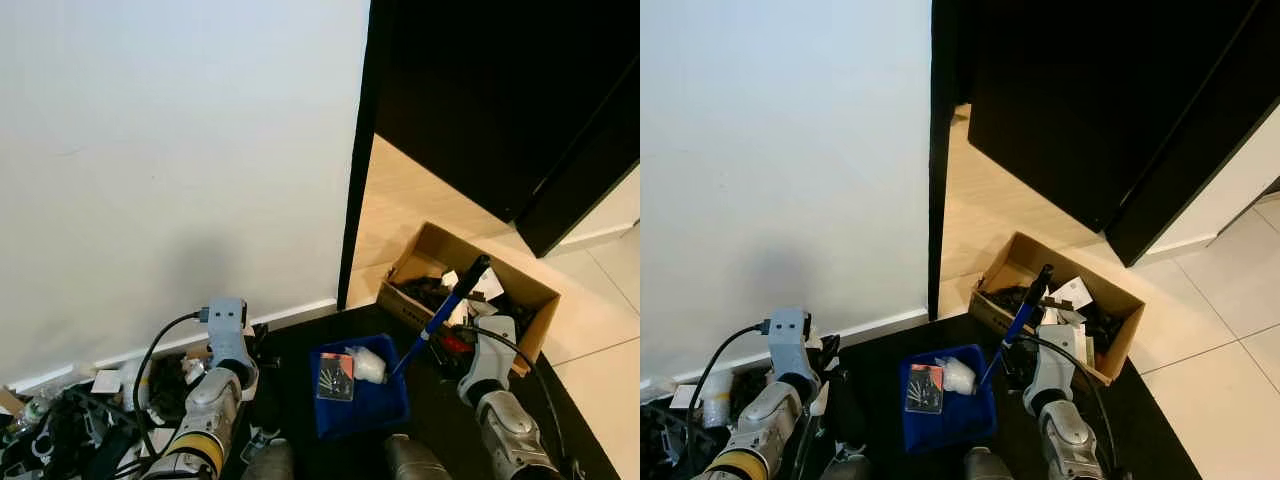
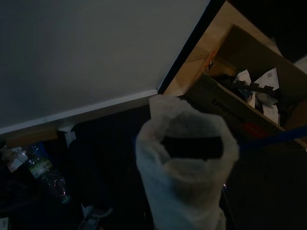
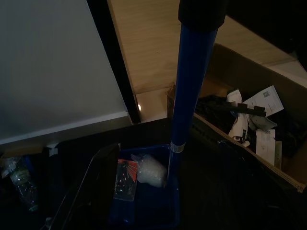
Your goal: Sweep floor
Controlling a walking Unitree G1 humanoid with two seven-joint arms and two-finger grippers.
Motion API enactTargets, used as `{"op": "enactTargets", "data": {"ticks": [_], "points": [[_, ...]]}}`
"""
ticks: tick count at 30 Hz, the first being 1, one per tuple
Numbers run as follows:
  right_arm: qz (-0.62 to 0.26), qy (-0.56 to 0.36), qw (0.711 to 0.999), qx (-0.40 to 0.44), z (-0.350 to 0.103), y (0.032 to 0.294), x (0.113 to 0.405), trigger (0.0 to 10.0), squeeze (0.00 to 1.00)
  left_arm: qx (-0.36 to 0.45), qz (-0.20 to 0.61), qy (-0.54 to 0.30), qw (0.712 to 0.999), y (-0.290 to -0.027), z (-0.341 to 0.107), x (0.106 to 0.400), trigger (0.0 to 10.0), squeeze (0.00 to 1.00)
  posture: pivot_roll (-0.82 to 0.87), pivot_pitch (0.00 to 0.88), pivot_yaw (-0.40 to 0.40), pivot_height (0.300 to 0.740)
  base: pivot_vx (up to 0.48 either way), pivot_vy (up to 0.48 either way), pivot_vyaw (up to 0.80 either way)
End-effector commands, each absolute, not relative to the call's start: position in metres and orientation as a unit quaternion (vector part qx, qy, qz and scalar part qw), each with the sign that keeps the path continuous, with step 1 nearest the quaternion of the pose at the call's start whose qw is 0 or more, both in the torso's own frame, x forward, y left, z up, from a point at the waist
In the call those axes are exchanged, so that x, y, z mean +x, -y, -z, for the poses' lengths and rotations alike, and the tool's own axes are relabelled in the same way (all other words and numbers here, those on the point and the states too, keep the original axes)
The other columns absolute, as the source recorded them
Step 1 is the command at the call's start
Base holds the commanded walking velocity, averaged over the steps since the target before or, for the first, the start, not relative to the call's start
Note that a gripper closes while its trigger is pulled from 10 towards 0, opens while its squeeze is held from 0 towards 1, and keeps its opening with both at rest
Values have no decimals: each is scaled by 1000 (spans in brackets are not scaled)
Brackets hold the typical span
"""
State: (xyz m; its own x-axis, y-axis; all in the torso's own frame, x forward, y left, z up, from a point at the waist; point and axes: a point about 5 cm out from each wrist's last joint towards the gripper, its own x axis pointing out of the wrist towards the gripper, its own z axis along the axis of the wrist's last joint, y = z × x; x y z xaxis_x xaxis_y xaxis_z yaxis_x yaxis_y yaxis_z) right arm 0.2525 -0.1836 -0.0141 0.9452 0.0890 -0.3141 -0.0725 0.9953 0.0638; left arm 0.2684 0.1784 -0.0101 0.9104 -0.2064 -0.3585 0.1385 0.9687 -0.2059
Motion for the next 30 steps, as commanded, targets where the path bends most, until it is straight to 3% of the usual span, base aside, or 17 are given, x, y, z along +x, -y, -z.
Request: {"op": "enactTargets", "data": {"ticks": [1,30], "points": [[-34,-175,984,30,19,187,247,10000,0,-96,84,-210,969,-177,19,259,10000,0,27,172,-14,740,0,0,0],[-36,-175,983,30,20,186,245,10000,0,-96,84,-211,969,-177,20,257,10000,0,28,166,-15,740,0,0,0]]}}
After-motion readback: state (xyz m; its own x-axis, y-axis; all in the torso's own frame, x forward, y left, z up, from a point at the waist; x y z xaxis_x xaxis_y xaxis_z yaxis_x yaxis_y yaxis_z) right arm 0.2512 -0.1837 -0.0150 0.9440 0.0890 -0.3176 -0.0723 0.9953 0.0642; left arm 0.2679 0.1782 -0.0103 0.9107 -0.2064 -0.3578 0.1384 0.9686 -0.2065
